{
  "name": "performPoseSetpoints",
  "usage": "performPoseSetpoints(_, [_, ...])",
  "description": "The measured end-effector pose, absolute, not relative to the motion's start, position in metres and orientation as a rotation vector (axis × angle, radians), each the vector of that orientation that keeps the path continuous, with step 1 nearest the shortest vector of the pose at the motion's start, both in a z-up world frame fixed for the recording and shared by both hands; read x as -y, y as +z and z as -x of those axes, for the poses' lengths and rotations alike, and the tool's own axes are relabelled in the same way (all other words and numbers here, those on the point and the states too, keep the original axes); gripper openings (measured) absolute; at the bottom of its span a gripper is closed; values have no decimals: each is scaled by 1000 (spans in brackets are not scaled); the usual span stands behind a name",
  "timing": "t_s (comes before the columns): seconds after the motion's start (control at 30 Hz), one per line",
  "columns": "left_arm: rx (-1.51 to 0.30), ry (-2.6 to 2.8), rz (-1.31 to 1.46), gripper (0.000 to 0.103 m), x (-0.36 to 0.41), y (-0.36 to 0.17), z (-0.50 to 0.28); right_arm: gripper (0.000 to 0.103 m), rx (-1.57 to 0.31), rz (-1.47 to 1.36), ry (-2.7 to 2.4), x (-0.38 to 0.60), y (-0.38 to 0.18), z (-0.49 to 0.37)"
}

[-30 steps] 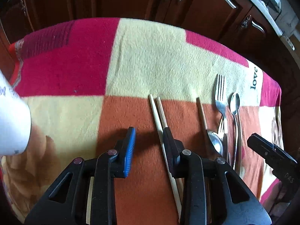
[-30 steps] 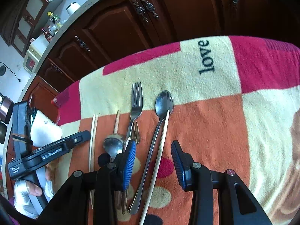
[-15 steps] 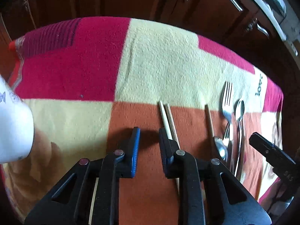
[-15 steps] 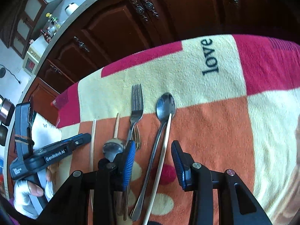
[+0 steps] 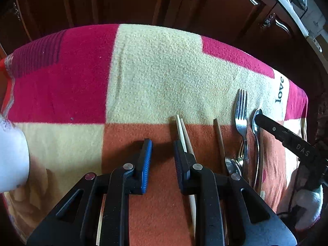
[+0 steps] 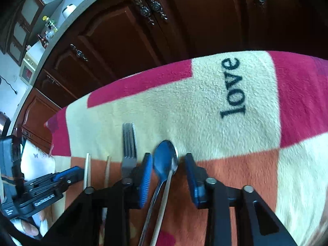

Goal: Organize utensils
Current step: 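Close left tool on a wooden chopstick while right tool grasps a metal spoon, then lift and carry chopstick and metal spoon over the white cup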

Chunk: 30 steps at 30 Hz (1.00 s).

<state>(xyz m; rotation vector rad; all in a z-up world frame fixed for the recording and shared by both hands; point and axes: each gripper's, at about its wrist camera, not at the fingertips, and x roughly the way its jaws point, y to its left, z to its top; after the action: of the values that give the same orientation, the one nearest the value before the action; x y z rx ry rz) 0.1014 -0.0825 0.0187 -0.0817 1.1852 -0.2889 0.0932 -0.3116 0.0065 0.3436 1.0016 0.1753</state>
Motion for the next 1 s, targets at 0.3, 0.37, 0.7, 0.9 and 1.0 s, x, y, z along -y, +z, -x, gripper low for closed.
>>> performPoseSetpoints(0.3, [-1153,-322,58,7,92,17,-96,2,-974,-235,231,296,9,-88])
performPoseSetpoints(0.37, [-1160,-343,99,2,87,16,-96,2,-956,-223,232,295,14,-81])
performPoseSetpoints(0.7, [-1172,-402,206,0,67,19,-80,2,-847,-245,260,301,58,-39])
performPoseSetpoints(0.9, [-1195,-373,201,12,82,15,-85,2,-847,-243,272,297,60,-35])
performPoseSetpoints(1.0, [-1199,-361,243,17,85,14,-92,3,-844,-257,274,297,61,-38])
